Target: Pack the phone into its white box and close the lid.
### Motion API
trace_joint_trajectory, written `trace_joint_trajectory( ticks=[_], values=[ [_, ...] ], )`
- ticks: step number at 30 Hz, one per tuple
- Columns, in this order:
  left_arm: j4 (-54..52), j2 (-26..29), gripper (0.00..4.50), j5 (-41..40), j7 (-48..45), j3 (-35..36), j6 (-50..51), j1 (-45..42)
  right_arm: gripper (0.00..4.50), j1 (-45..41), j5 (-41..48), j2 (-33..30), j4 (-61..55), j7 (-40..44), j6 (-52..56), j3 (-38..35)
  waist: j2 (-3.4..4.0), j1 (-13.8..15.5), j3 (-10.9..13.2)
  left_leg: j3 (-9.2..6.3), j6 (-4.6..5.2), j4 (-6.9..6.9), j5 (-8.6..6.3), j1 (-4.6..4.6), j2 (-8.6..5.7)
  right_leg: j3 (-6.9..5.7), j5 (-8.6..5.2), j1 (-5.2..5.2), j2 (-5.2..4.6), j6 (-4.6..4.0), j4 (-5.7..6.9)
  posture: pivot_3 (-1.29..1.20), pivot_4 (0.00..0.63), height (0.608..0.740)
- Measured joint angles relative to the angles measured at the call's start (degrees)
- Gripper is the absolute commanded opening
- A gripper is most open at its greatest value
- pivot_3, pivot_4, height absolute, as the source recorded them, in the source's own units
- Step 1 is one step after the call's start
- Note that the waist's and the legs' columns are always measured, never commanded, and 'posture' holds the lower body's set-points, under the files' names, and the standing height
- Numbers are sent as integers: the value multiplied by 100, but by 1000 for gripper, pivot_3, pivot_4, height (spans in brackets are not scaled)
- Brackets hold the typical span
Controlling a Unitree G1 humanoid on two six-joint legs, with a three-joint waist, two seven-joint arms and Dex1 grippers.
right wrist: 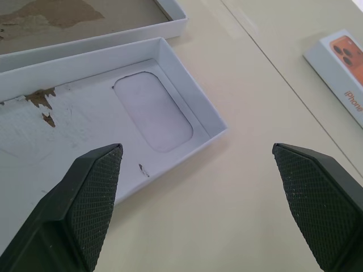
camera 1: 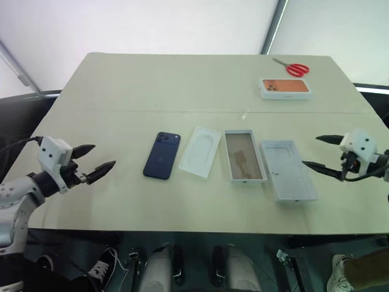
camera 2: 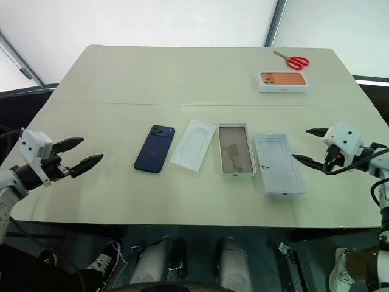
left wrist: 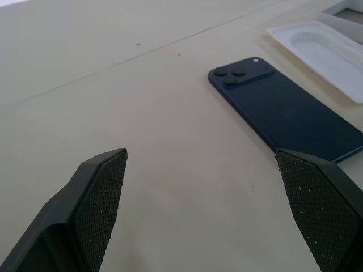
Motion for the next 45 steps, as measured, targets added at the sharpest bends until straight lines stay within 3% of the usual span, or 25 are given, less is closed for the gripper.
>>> trace_joint_trajectory(
  ticks=[26, 38, 45],
  values=[
    [340, 2, 4397, 109, -95, -3, -102, -19, 4421, 125, -1, 140, -281, -557, 181, 0, 3, 0, 1, -1, -2, 0, -2, -1, 0, 0, 0, -1, -1, 0, -1, 0, 150, 738],
    [126, -152, 4397, -31, 423, -162, 645, -525, 4421, 126, 7, 204, -1072, -595, 556, 101, 2, 10, 1, -1, 11, 0, 6, -1, 0, 0, 0, 1, 1, 1, 0, 0, 150, 738],
    [-110, -913, 4397, -301, 1223, -841, 1929, -1648, 4421, -209, 271, 297, -2280, -111, 1301, 615, 1, 17, 1, -4, 14, 3, 8, 0, 0, 0, 1, 8, 11, 3, 3, 0, 150, 738]
  ],
)
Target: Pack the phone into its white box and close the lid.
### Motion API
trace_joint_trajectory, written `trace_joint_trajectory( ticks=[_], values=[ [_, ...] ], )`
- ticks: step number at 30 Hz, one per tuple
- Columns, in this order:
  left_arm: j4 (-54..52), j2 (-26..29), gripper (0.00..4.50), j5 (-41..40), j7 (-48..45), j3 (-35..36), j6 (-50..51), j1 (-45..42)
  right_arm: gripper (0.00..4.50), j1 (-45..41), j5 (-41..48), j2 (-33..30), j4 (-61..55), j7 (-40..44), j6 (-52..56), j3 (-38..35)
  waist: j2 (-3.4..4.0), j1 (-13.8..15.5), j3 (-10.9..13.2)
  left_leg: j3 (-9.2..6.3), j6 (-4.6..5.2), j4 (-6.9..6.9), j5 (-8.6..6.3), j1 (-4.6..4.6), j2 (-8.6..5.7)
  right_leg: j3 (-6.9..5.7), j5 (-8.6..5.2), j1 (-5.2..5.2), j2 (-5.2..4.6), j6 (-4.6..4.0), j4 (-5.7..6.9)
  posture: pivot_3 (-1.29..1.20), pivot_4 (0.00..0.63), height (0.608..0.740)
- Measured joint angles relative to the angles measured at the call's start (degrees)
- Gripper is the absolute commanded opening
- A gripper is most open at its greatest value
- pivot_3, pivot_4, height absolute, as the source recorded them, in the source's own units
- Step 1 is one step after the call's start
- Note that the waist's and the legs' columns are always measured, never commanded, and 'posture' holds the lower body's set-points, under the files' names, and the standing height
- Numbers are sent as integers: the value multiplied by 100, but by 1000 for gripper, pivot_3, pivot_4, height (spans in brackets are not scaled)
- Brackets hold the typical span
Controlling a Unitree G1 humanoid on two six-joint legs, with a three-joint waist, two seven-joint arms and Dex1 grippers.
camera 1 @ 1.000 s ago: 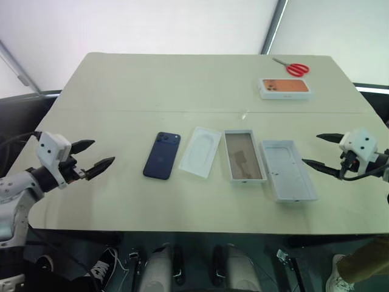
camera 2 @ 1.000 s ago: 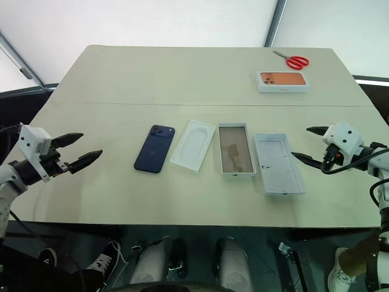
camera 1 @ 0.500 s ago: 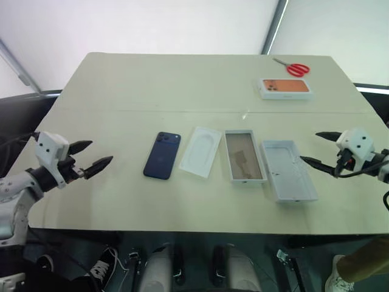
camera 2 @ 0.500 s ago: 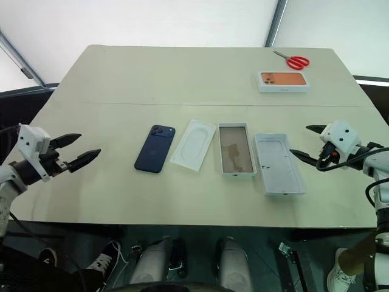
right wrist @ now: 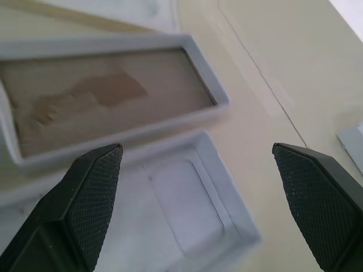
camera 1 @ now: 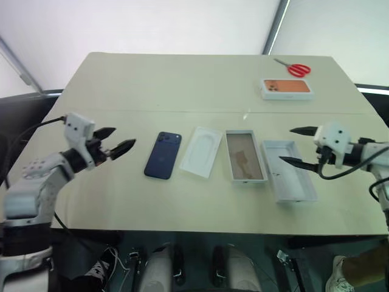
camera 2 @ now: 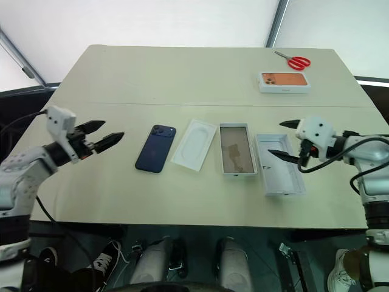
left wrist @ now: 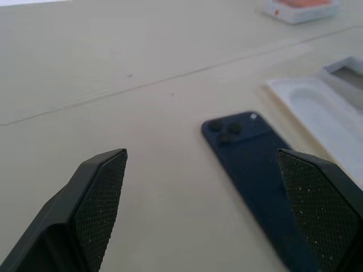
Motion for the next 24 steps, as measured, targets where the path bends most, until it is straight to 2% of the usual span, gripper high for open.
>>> trace_joint_trajectory(
  ticks=[9, 14, 24],
  values=[
    [5, -1527, 4397, 17, 1018, -1148, 1108, -818, 4421, -347, -6, 617, -285, -161, 115, 333, -6, 76, -1, -1, 2, 9, 1, 1, -3, 0, 0, 8, 14, 3, -1, 0, 150, 738],
    [363, -2085, 4397, -219, 1343, -1097, 1774, -1006, 4421, -135, -59, 652, -287, -285, 113, 332, -6, 107, -1, -2, -2, 11, 5, 4, -1, 0, 0, 8, 17, 2, 3, 0, 150, 738],
    [1082, -2684, 4397, -481, 1584, -809, 2236, -1559, 4421, 12, -134, 811, -339, -501, 33, 336, -7, 118, -1, -4, -2, 11, 5, 5, -2, 0, 0, 10, 18, 3, 3, 0, 150, 738]
  ],
)
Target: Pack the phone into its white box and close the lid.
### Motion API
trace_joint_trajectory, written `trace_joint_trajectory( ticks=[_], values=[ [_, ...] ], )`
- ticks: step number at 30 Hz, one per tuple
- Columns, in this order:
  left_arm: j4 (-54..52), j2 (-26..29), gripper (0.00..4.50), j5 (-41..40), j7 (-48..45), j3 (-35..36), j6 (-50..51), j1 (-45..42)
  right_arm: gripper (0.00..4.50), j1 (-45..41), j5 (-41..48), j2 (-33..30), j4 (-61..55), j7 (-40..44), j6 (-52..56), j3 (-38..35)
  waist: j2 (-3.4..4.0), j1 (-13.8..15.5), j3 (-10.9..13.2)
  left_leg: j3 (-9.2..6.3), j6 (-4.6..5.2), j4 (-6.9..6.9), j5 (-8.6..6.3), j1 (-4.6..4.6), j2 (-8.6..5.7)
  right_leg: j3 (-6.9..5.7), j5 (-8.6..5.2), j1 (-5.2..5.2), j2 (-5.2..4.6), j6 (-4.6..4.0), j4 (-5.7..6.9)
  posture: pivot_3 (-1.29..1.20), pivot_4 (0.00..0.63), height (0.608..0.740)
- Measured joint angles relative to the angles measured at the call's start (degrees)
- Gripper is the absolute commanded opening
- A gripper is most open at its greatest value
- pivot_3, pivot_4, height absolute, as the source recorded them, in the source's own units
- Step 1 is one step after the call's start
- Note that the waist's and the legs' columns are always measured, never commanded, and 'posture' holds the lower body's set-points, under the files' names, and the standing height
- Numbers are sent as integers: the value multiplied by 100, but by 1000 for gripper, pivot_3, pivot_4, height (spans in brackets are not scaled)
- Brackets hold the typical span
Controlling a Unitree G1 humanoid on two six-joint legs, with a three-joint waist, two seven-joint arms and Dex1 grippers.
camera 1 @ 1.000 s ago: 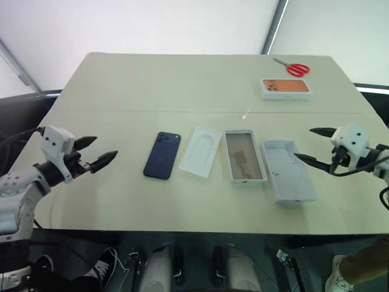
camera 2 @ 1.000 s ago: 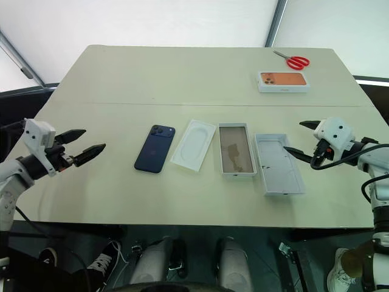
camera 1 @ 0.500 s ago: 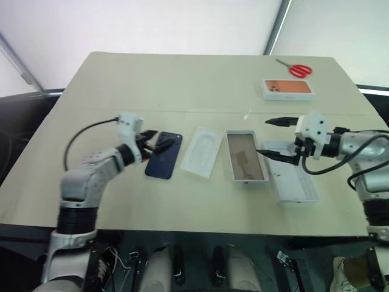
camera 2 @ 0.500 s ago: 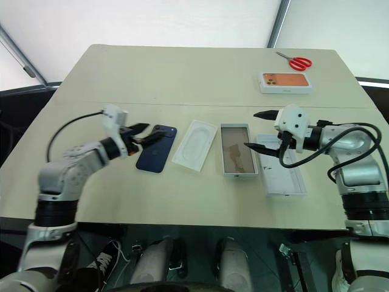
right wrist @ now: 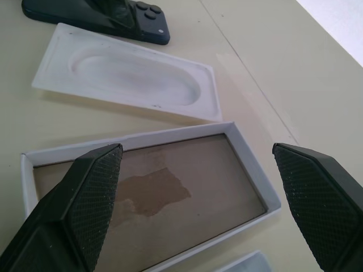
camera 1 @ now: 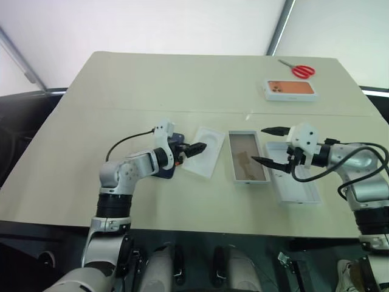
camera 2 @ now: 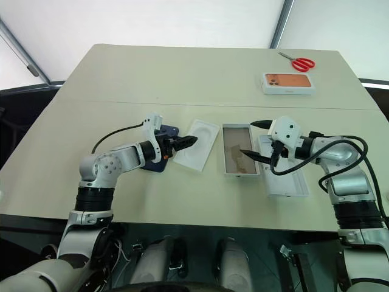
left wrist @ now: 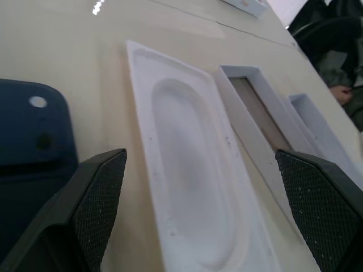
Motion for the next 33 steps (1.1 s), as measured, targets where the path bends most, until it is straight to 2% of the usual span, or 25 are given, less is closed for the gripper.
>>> trace_joint_trajectory(
  ticks=[5, 19, 21, 23, 28, 33],
  values=[
    [569, -126, 4397, 27, 379, 193, 109, -455, 4421, -5, -19, 57, -10, -43, -43, 8, 0, 0, 0, 0, -1, 0, 0, 1, -1, 0, 0, 1, 0, 0, 0, 0, 150, 738],
    [1057, -421, 4397, -220, 531, 620, 804, -776, 4421, -5, -168, 156, -8, -104, -199, 85, -1, 10, -1, -1, -1, 0, 0, 7, -2, 0, 0, 8, 0, 0, 0, 0, 150, 738],
    [1140, -436, 3893, -223, 534, 665, 793, -812, 4500, -5, -171, 156, -8, -105, -208, 86, -1, 10, -1, -2, -1, 0, 0, 7, -2, 0, 0, 8, 0, 0, 0, 0, 150, 738],
    [1207, -435, 3089, -216, 551, 680, 819, -813, 4500, -5, -173, 156, -8, -106, -210, 86, -1, 5, -1, -2, -1, 0, 0, 7, -2, 0, 0, 8, 0, 0, 0, 0, 150, 738],
    [1227, -451, 498, -218, 593, 676, 958, -798, 4500, -5, -178, 156, -5, -108, -216, 86, -2, -4, 0, -1, -1, 0, 0, 7, -1, 0, 0, 8, 0, 0, 0, 0, 150, 738],
    [992, -373, 498, -226, 548, 643, 977, -558, 4500, -33, -232, 176, 12, -178, -278, 87, -2, -11, 0, -2, -2, 0, 0, 7, -1, 0, 0, 7, 0, 0, 0, 0, 150, 738]
  ],
)
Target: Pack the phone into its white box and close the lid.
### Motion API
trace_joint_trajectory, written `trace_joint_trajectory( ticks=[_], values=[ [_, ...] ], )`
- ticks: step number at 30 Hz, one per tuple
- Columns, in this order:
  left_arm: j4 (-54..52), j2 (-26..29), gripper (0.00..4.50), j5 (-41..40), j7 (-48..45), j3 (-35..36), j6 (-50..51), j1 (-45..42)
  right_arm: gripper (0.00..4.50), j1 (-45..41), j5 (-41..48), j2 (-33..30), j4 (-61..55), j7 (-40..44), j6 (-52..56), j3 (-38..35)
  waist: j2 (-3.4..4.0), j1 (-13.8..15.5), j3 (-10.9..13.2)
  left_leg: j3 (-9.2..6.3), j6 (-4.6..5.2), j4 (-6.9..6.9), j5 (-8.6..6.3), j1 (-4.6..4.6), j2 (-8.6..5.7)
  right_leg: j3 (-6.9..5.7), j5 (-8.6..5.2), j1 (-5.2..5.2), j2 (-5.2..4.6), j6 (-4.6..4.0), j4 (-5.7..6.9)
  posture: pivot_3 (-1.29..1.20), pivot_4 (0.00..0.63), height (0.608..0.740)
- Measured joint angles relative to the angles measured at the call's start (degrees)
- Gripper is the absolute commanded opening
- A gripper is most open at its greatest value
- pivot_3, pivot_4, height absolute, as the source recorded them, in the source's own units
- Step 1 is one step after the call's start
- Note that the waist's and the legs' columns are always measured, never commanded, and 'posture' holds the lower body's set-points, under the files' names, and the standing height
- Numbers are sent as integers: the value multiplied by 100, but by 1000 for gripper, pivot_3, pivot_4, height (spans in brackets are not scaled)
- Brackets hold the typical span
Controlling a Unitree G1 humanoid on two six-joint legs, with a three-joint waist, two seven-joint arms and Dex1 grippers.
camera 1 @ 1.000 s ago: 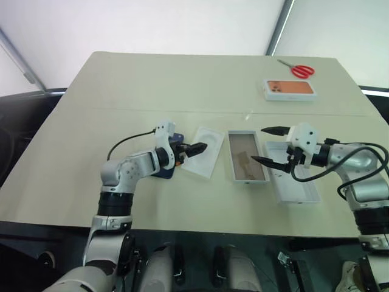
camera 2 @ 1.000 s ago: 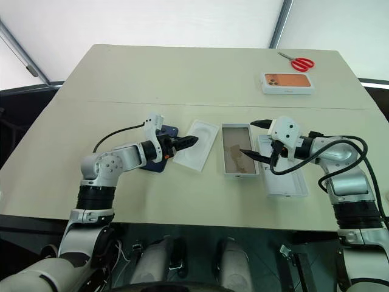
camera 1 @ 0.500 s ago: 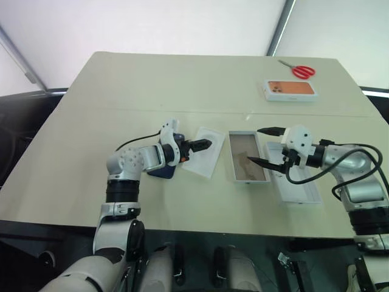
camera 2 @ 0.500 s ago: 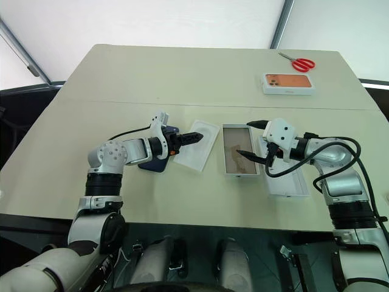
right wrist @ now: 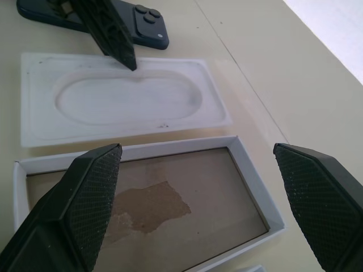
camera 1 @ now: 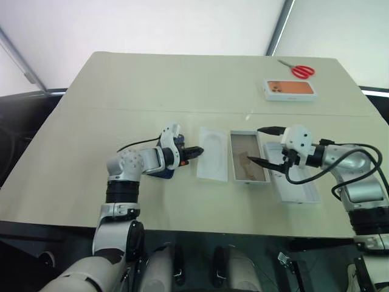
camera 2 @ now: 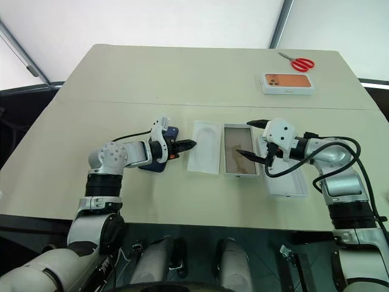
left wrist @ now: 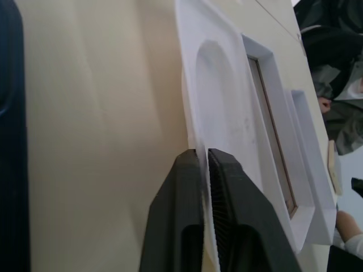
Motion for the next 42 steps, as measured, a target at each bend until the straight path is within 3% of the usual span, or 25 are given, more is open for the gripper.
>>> trace_joint_trajectory(
  ticks=[3, 4, 24, 27, 32, 40, 42],
  values=[
    [-63, -16, 498, -1, 35, 23, 2, 24, 4500, -51, -16, 18, 5, -49, -29, 19, 0, 10, 0, 0, 0, 0, 0, 0, 0, 0, 0, 0, -1, 0, -1, 0, 150, 738],
    [-90, -40, 235, -1, 62, 38, 5, 38, 4500, -57, -18, 19, 6, -54, -32, 33, 0, 11, 0, 0, 0, 0, 0, 0, -1, 0, 0, 0, -1, 0, -1, 0, 150, 738],
    [-81, -231, 235, -275, 175, 577, 329, 22, 4500, -57, -123, 35, 22, -177, -60, 66, 0, 9, 0, 0, 0, 0, 0, 1, 0, 0, 0, 0, -1, 0, 0, 0, 150, 738],
    [-84, -178, 235, -212, 141, 387, 254, 24, 4500, -57, -138, 35, 22, -203, -60, 67, 1, 14, -1, 0, 0, 0, 0, 1, -1, 0, 0, 1, 0, 0, 0, 0, 150, 738],
    [9, -189, 2547, -223, 117, 367, 299, 68, 4500, -58, -163, 39, 20, -211, -60, 95, 0, 7, 0, 0, 0, 0, 0, 1, 0, 0, 0, 1, 0, 0, 0, 0, 150, 738],
    [-112, -162, 2547, -225, 100, 223, 334, 69, 4500, -137, -162, 40, 12, -211, -49, 98, 0, 11, -1, 0, 0, 0, 0, 2, 0, 0, 0, 2, 0, 0, 0, 0, 150, 738],
    [-91, -201, 2017, -228, 126, 261, 319, 67, 4500, -138, -163, 44, 6, -211, -49, 99, 0, 19, -1, 0, 0, 0, 0, 2, -1, 0, 0, 2, -1, 0, 0, 0, 150, 738]
  ],
)
